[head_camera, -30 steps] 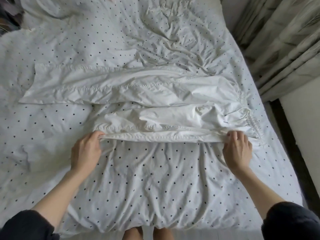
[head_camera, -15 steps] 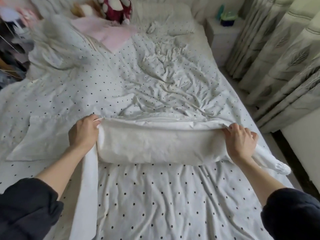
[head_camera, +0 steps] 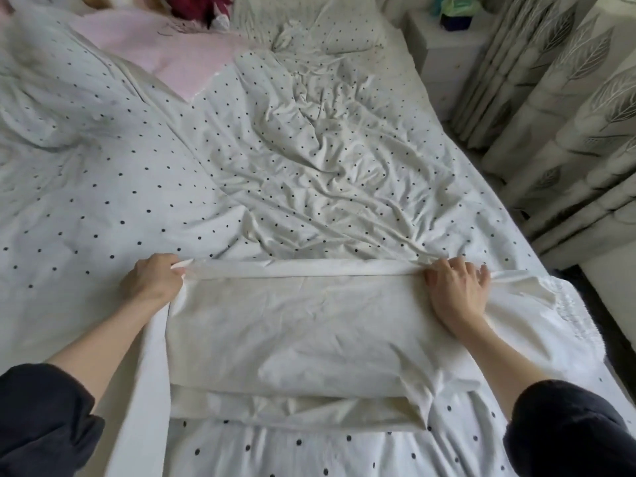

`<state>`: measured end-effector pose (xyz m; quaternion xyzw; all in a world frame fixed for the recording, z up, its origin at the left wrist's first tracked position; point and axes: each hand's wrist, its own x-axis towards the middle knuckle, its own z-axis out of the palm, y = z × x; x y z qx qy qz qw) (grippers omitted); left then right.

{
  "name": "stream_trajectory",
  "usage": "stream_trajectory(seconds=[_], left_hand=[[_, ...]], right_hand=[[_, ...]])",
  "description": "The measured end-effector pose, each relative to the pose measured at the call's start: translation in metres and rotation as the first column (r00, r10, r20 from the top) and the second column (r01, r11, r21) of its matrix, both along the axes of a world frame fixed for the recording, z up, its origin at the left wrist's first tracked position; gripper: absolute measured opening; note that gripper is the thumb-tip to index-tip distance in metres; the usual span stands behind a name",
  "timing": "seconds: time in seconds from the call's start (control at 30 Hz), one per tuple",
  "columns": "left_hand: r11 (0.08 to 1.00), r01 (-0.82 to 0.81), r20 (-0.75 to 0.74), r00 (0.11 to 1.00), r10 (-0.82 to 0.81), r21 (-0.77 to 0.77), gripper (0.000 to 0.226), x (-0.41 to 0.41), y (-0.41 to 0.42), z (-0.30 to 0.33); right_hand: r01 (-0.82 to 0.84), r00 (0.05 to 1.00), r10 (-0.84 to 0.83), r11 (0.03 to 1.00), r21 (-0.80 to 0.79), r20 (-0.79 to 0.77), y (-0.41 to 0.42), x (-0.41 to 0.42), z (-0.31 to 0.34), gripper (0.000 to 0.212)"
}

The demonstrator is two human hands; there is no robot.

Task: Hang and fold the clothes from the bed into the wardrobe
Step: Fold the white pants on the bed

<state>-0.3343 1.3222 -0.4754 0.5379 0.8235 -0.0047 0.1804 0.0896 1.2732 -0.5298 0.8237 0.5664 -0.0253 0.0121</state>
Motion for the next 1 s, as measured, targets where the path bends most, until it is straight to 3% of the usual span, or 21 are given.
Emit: stream_trajectory(seconds=[0.17, 0.33, 0.43, 0.5, 0.57, 0.63, 0.73, 0.83, 0.9, 1.0], left_hand=[[0.989, -0.039, 0.104, 0.993, 0.054, -0.141, 0.019, -0.011, 0.002, -0.037], [0.999, 0.0, 0.23, 0.973, 0.008, -0.033, 0.033, -0.014, -0.012, -0.033], [1.0, -0.023, 0.3, 0.954, 0.018, 0.012, 0.056, -0.028, -0.033, -0.033], [0.993, -0.099, 0.317, 0.946, 0.076, 0.057, 0.058, -0.031, -0.053, -0.028], [0.98, -0.194, 0.299, 0.938, 0.174, 0.04, 0.048, -0.032, -0.081, -0.017], [0.975, -0.194, 0.306, 0.927, 0.219, -0.11, 0.04, -0.032, -0.103, -0.012], [0.938, -0.169, 0.484, 0.821, 0.304, -0.303, 0.022, -0.056, -0.136, 0.002], [0.905, -0.102, 0.549, 0.765, 0.336, -0.413, 0.032, -0.088, -0.158, 0.028], [0.898, -0.093, 0.55, 0.761, 0.343, -0.43, 0.03, -0.109, -0.165, 0.051], [0.946, -0.117, 0.502, 0.824, 0.262, -0.301, 0.029, -0.144, -0.161, 0.081]], right_hand=[[0.028, 0.998, -0.036, 0.988, -0.152, -0.049, 0.007, -0.009, -0.018, 0.039], [0.059, 0.96, -0.09, 0.991, -0.122, -0.265, 0.009, -0.038, 0.0, 0.053], [-0.136, 0.919, 0.092, 0.987, -0.089, -0.383, 0.0, -0.095, 0.023, 0.057], [-0.304, 0.874, 0.255, 0.951, -0.056, -0.414, -0.014, -0.138, 0.036, 0.057], [-0.468, 0.818, 0.41, 0.882, -0.052, -0.404, -0.032, -0.178, 0.042, 0.058], [-0.573, 0.774, 0.515, 0.817, -0.06, -0.369, -0.048, -0.206, 0.037, 0.058], [-0.665, 0.719, 0.612, 0.744, -0.069, -0.33, -0.074, -0.238, 0.035, 0.063], [-0.67, 0.729, 0.632, 0.737, -0.09, -0.263, -0.092, -0.254, 0.039, 0.056], [-0.69, 0.717, 0.661, 0.72, -0.082, -0.222, -0.101, -0.263, 0.043, 0.052], [-0.729, 0.678, 0.723, 0.685, 0.008, -0.136, -0.107, -0.285, 0.049, 0.055]])
